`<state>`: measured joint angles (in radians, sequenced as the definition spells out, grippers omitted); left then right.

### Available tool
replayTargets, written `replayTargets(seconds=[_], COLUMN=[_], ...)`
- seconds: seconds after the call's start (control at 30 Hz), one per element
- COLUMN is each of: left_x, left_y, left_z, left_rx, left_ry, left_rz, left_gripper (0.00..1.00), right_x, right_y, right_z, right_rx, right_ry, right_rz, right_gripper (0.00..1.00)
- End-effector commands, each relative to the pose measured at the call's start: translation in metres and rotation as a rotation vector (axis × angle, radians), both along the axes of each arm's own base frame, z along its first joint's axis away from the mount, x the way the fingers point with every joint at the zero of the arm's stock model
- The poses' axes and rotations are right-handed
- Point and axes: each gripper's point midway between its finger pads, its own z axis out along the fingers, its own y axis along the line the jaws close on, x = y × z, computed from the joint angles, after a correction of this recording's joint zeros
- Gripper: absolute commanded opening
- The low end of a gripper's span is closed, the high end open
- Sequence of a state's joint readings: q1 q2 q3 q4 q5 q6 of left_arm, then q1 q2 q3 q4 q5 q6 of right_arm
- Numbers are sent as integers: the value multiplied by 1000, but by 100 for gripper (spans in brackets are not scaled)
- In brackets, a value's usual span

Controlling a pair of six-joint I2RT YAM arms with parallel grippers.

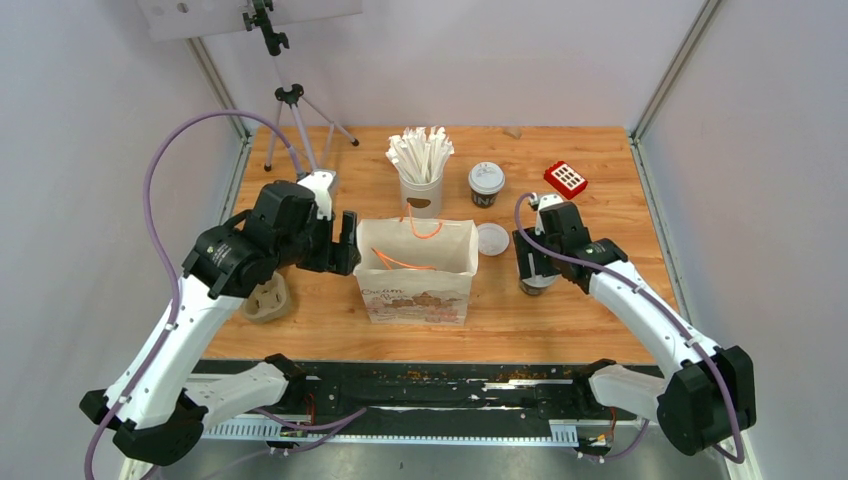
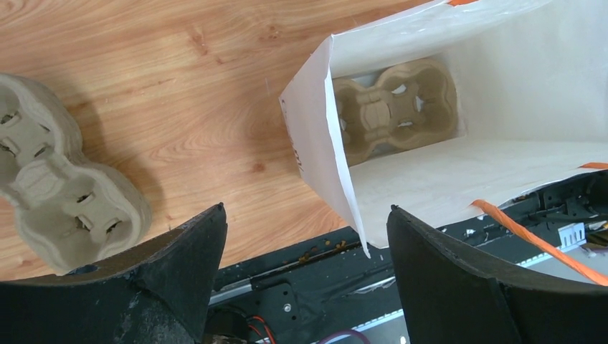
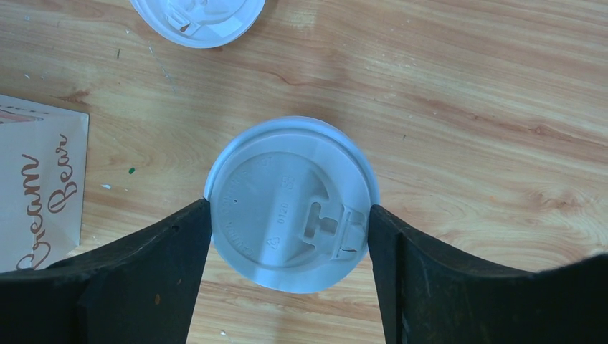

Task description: Pack the takeout coffee

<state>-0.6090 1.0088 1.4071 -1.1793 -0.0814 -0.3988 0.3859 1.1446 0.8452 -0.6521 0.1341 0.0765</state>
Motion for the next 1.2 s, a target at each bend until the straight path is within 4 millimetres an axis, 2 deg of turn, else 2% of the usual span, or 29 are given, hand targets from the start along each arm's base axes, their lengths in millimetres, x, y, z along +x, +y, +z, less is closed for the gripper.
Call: replayTargets(seconds=[0.0, 0.2, 0.47, 0.7, 0.83, 1.03, 1.17], left_x=[5, 11, 20, 28, 34, 40, 41], left_y=[-4, -5, -22, -22, -17, -17, -23], left_z=[18, 16, 16, 17, 19, 15, 15], left_rx=[-39, -53, -155, -113, -60, -43, -64], left_ry=[-30, -18, -24, -41, -51, -46, -37], left_rz=[21, 73, 94, 83, 83, 100, 94], left_gripper=[88, 83, 77, 72, 70, 67, 65], right_x=[9, 2, -6, -17, -28, -55, -69], right_y=[2, 5, 9, 31, 49, 72, 90], right_z=[31, 64, 130, 209, 238, 264, 267], right_rx=[13, 41, 105, 170, 212, 310, 377], right_ry=[-62, -87, -169, -303, -357, -367, -367], right_rz=[-3, 21, 31, 109, 183, 298, 370], right_gripper=[73, 71, 68, 67, 67, 66, 66])
